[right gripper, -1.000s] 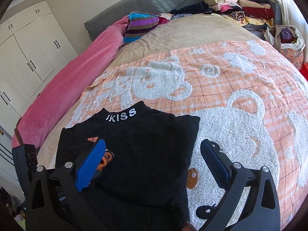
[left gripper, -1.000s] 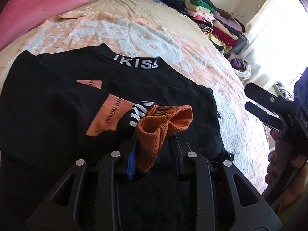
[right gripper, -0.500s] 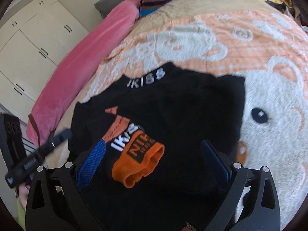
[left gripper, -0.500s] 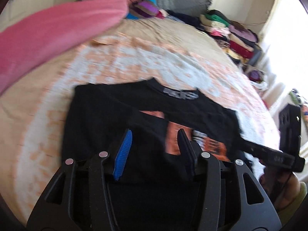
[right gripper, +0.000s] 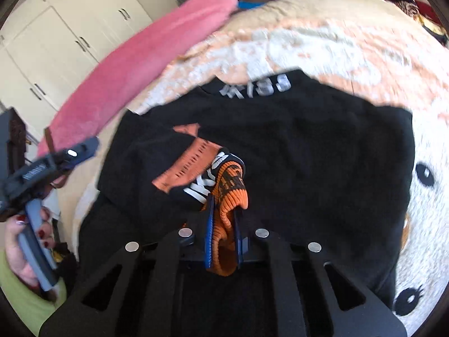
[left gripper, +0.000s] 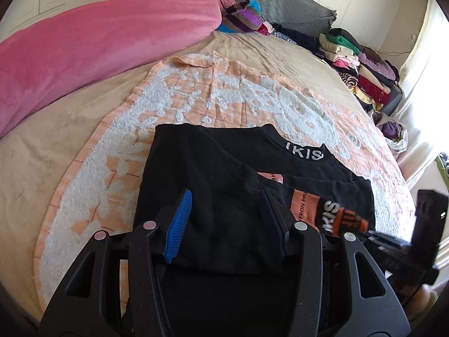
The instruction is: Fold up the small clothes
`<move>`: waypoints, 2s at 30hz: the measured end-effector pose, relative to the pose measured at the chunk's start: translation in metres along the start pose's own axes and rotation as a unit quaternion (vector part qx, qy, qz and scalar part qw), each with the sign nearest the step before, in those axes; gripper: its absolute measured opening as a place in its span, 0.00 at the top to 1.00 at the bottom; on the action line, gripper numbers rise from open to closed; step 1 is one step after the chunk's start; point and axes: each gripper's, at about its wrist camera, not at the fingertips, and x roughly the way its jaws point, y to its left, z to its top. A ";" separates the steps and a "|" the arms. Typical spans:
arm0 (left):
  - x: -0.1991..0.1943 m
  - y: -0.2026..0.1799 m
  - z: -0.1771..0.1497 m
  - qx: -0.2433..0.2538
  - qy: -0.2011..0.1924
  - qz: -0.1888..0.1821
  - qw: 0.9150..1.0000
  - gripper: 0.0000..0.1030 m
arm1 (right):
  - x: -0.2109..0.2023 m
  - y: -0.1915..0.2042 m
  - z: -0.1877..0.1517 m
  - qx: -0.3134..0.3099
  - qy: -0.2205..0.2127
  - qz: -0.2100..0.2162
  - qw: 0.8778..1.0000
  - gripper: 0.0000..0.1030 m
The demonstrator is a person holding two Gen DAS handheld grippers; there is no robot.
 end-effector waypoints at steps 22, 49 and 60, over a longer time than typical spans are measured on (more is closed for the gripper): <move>0.074 -0.038 -0.010 0.086 0.078 0.080 0.990 0.54 | -0.015 -0.057 0.007 -0.029 0.032 -0.174 0.984 0.89; 0.055 -0.046 -0.019 0.102 0.061 0.084 0.989 0.47 | -0.033 -0.025 0.014 -0.091 -0.012 -0.219 0.971 0.58; 0.069 -0.049 -0.032 0.129 0.068 0.104 0.984 0.42 | 0.015 -0.029 -0.007 -0.087 0.061 -0.170 0.980 0.58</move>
